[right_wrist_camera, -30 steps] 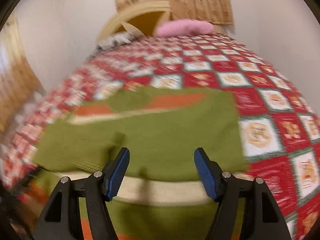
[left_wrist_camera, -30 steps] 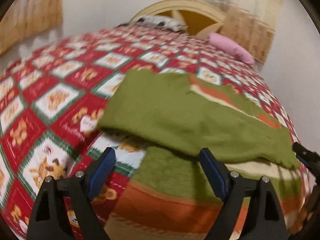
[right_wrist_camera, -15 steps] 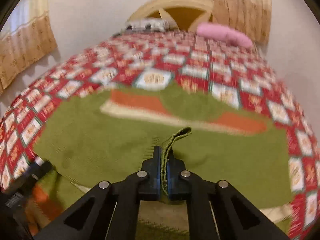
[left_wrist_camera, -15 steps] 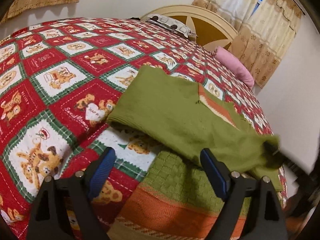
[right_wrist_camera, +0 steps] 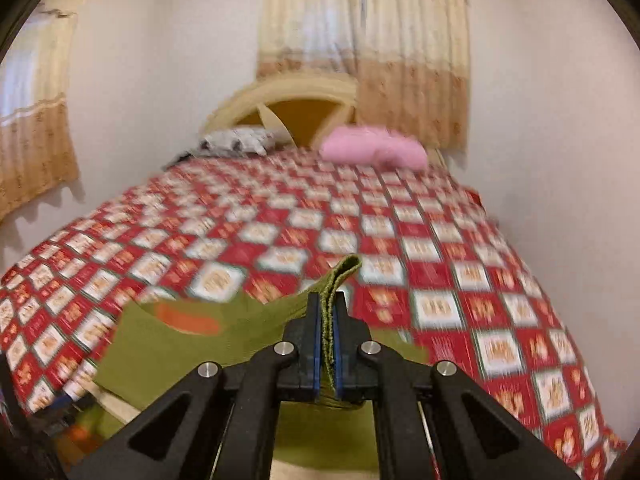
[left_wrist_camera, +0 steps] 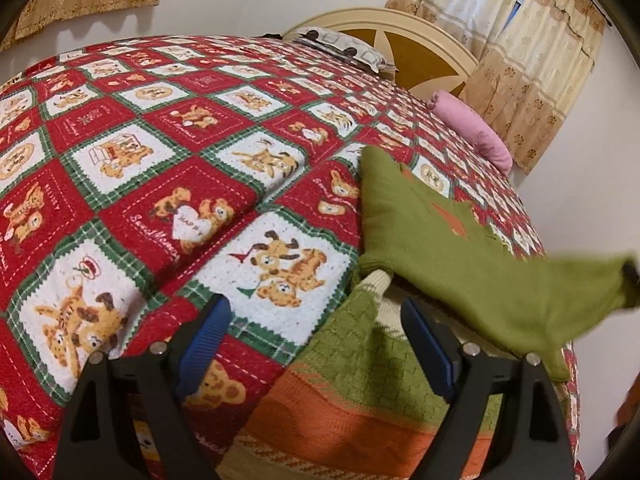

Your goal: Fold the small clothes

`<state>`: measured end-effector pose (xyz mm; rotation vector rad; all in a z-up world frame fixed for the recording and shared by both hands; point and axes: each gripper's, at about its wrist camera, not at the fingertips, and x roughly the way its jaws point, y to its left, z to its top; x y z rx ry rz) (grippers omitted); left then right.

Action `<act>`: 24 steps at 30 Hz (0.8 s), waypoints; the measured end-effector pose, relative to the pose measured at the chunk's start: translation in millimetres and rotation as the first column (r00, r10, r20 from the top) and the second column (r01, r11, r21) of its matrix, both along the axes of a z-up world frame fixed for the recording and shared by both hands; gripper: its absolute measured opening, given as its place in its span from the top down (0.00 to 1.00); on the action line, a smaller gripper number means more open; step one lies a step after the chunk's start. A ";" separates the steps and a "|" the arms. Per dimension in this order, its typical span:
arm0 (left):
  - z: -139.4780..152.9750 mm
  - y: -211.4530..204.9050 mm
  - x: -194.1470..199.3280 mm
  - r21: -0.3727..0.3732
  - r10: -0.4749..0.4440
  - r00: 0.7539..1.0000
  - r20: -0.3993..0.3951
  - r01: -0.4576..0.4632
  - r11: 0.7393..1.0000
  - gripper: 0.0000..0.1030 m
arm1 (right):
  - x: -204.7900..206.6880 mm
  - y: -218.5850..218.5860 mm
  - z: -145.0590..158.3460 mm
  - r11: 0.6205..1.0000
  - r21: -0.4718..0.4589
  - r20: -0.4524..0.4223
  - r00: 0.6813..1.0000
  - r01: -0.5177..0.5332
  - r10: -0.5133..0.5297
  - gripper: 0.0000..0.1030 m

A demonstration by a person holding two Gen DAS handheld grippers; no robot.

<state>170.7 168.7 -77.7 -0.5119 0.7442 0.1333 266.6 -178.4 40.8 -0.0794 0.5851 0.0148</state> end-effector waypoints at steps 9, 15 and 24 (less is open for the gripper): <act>-0.8 -1.0 2.7 0.020 -0.002 1.000 -0.012 0.002 1.000 0.13 | 8.8 -50.1 -105.7 0.994 0.027 -0.274 0.957 0.106 -0.095 0.92; -0.5 -1.6 3.0 0.021 -0.003 1.000 -0.013 0.003 1.000 0.12 | -21.0 -85.9 -89.4 0.963 -0.005 -0.219 0.939 0.270 -0.265 0.85; -1.3 -3.5 3.9 0.030 -0.005 1.000 -0.018 0.005 1.000 0.11 | -30.7 -41.5 -87.1 0.990 0.135 -0.223 0.975 0.049 -0.017 0.85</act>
